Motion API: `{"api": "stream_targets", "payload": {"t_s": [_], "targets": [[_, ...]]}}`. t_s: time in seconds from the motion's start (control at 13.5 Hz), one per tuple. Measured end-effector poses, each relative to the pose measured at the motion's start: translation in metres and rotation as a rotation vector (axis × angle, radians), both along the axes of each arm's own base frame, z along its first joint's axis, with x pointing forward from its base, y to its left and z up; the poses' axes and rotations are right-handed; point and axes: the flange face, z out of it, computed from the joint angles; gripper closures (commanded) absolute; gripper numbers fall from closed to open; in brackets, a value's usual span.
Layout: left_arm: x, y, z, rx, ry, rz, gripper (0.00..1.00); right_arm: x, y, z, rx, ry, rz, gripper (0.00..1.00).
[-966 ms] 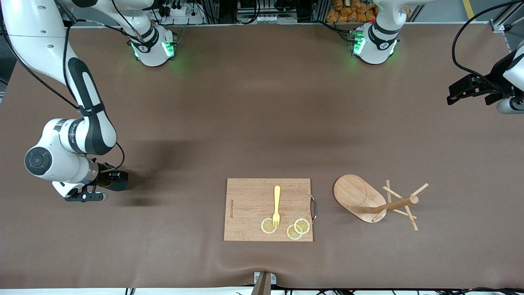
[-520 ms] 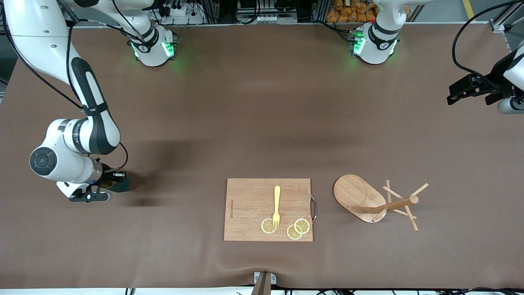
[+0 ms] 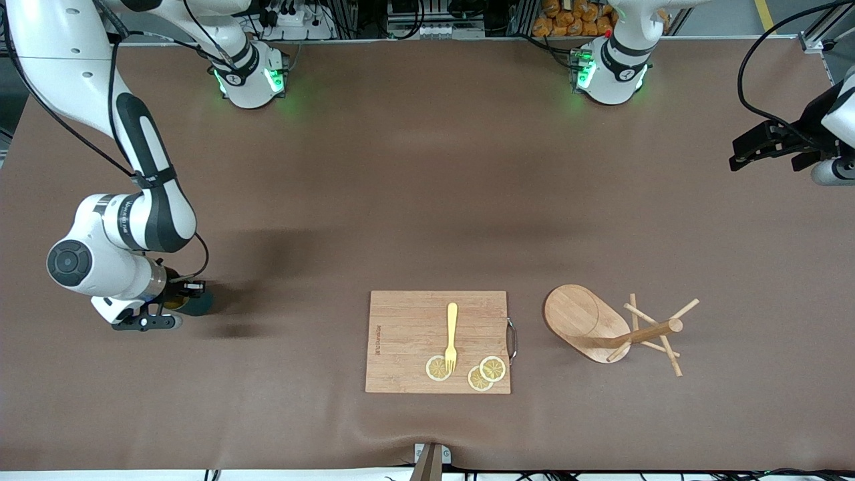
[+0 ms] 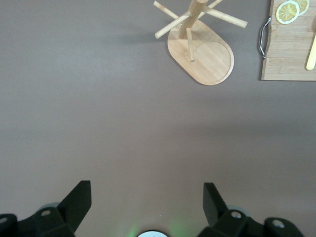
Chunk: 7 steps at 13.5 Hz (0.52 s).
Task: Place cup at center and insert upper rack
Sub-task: 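Close the right gripper on the teal mug's rim, then lift the mug with the right gripper and carry it toward table center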
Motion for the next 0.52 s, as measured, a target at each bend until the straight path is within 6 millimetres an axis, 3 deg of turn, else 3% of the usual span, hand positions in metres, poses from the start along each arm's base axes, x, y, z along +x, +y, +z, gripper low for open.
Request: {"api": "stream_targets", "payload": {"t_s": [0.3, 0.52], "targets": [[0.000, 0.000, 0.000, 0.000, 0.000, -0.001, 0.00, 0.011, 0.039, 0.038, 0.004, -0.049, 0.053, 1.00], [0.000, 0.000, 0.000, 0.000, 0.000, -0.001, 0.00, 0.005, 0.090, 0.070, 0.025, -0.049, 0.084, 1.00]]}}
